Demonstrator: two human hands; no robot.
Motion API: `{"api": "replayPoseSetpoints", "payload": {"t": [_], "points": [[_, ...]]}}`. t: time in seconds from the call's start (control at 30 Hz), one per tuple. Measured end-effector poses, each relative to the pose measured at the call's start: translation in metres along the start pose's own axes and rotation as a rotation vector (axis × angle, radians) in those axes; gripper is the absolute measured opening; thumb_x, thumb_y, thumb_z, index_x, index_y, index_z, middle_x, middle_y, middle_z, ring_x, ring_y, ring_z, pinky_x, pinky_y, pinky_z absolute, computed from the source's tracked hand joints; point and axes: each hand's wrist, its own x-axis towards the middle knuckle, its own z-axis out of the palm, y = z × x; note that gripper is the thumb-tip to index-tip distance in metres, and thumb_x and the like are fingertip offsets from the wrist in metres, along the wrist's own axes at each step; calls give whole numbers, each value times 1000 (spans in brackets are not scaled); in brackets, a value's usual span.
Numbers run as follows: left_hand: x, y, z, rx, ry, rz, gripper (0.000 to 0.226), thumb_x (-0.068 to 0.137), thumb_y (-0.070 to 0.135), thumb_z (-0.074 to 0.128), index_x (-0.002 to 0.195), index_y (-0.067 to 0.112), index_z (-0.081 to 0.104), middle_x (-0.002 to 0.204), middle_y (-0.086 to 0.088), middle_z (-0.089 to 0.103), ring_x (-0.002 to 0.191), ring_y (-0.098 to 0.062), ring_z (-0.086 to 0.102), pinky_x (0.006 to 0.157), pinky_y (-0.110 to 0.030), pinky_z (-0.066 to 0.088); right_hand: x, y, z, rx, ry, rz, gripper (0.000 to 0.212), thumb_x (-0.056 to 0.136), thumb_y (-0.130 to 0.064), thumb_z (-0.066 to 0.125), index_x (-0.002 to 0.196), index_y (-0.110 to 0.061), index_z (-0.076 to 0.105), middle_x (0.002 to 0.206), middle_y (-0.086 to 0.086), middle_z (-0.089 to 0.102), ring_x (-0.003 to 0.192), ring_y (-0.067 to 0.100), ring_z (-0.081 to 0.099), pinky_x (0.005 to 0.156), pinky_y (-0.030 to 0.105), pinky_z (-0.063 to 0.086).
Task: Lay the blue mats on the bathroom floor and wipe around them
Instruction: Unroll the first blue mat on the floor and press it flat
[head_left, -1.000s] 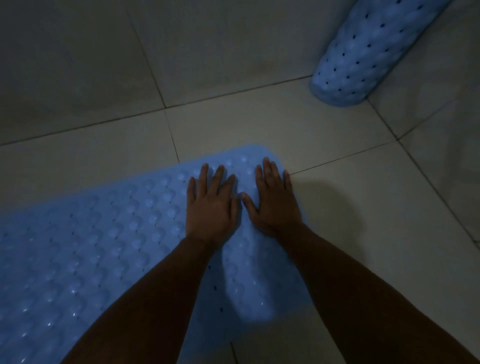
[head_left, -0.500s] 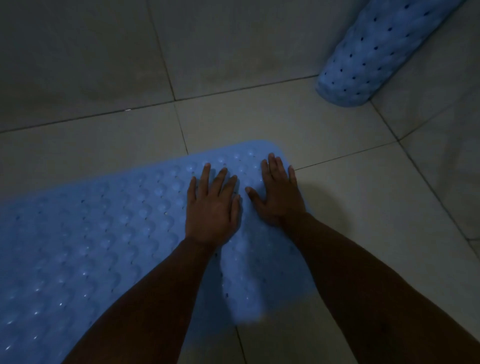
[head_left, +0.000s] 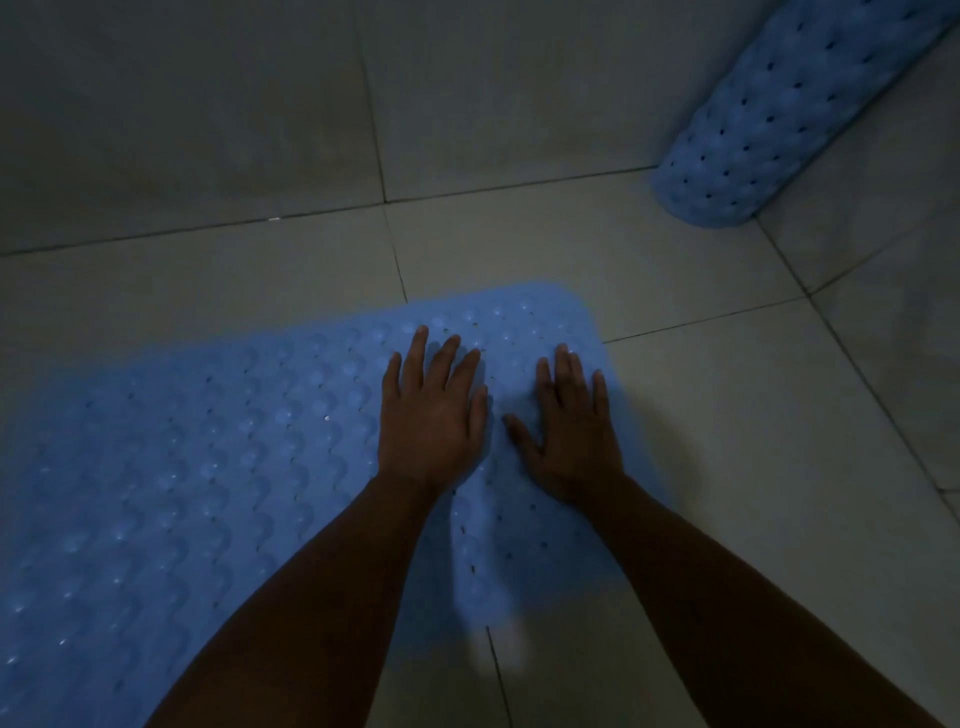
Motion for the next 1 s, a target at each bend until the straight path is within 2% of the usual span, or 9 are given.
{"api": "replayPoseSetpoints", "payload": {"t": [0.3, 0.43, 0.5, 0.57, 0.63, 0.7, 0.83, 0.9, 1.0], "points": [[-2, -4, 8, -16, -30, -33, 59, 104, 47, 26, 151, 19, 47, 162, -7, 39, 158, -31, 14, 123, -57, 22, -3, 1, 0, 25, -23, -16, 97, 94, -79, 18, 161, -12, -2, 169, 9, -14, 156, 23, -16, 126, 52, -1], [1, -8, 0, 19, -86, -33, 62, 105, 48, 21, 155, 19, 40, 165, -7, 34, 158, -32, 10, 123, -58, 21, 4, -4, -13, 55, -213, 3, 102, 91, -83, 19, 160, -15, -13, 167, 4, -24, 154, 21, -24, 125, 51, -10], [6, -2, -6, 11, -120, -87, 63, 104, 48, 18, 157, 19, 37, 166, -8, 31, 158, -33, 8, 124, -58, 19, 19, 0, -34, 147, -338, 18, 91, 97, -72, 26, 162, -14, -3, 169, 6, -15, 156, 22, -13, 126, 47, -5], [7, 13, -7, -29, -168, -105, 65, 102, 47, 16, 158, 19, 34, 167, -10, 28, 158, -35, 9, 124, -59, 18, 38, 15, -66, 292, -412, 58, 70, 105, -52, 38, 160, -13, 20, 169, 9, 11, 156, 22, 12, 126, 36, 8], [4, 32, 3, -50, -233, -40, 69, 99, 50, 13, 160, 21, 29, 169, -11, 20, 158, -38, 5, 123, -62, 16, 53, 33, -93, 404, -279, 95, 56, 104, -37, 48, 154, -12, 39, 160, 11, 38, 148, 25, 37, 122, 31, 24], [-5, 47, 24, -26, -315, 49, 73, 99, 60, 11, 164, 26, 15, 172, -9, 3, 157, -38, -9, 123, -65, 7, 56, 43, -107, 482, -78, 142, 52, 98, -36, 50, 145, -15, 52, 148, 11, 55, 136, 28, 52, 116, 34, 37], [-16, 57, 49, 74, -281, 87, 82, 99, 75, 15, 164, 26, 5, 172, -5, -6, 157, -34, -16, 121, -67, -3, 47, 43, -86, 540, 191, 57, 45, 94, -35, 49, 128, -10, 66, 131, 12, 66, 123, 30, 61, 109, 39, 45], [-17, 58, 52, 82, -250, 87, 84, 99, 74, 18, 164, 22, 10, 173, -5, -2, 158, -32, -13, 121, -67, 0, 46, 46, -67, 521, 236, -21, 39, 96, -32, 51, 121, -9, 69, 124, 13, 69, 119, 32, 63, 105, 45, 48], [-21, 60, 53, 75, -269, 83, 84, 99, 73, 17, 164, 20, 11, 173, -6, -1, 158, -29, -13, 122, -66, -1, 39, 43, -49, 525, 283, -68, 30, 96, -28, 55, 115, -11, 72, 121, 10, 70, 118, 29, 63, 106, 42, 47]]}}
